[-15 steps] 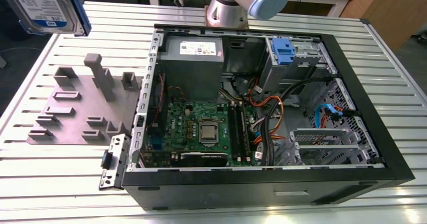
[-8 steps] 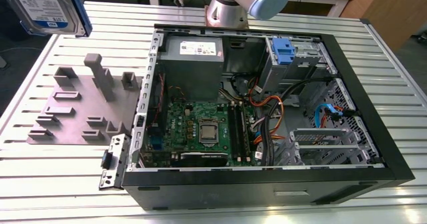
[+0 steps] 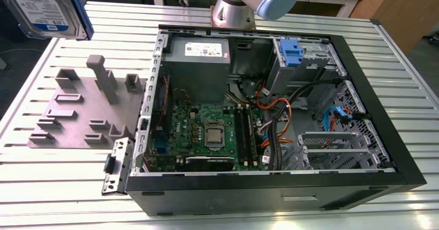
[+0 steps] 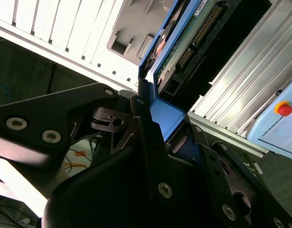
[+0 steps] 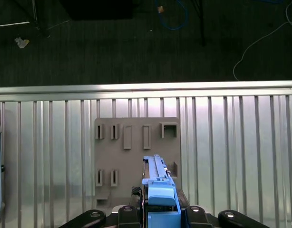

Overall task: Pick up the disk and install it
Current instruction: 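Pick up the disk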

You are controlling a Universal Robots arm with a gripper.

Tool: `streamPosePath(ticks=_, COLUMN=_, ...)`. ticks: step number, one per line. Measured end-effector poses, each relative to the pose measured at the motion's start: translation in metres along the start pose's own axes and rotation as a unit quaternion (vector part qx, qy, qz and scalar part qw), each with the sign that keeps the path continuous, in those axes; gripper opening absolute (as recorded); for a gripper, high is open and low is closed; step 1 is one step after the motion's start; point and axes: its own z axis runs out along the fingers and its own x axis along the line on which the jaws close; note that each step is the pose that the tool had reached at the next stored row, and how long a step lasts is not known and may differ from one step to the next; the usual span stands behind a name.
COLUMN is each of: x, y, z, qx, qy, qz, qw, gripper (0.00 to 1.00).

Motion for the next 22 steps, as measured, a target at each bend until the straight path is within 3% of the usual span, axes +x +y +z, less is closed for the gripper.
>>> streamPosePath(ticks=18, x=0.0264, y=-0.0022, z=-0.0003, qx=0.0001, qy=0.0018, qz=0.001, qw=1.0, gripper=0.36)
streamPosePath(ticks=22, x=0.0286, y=-0.0059, z=-0.0004, qx=0.0002, qy=0.0019, qz=0.001, qw=1.0, gripper=0.36)
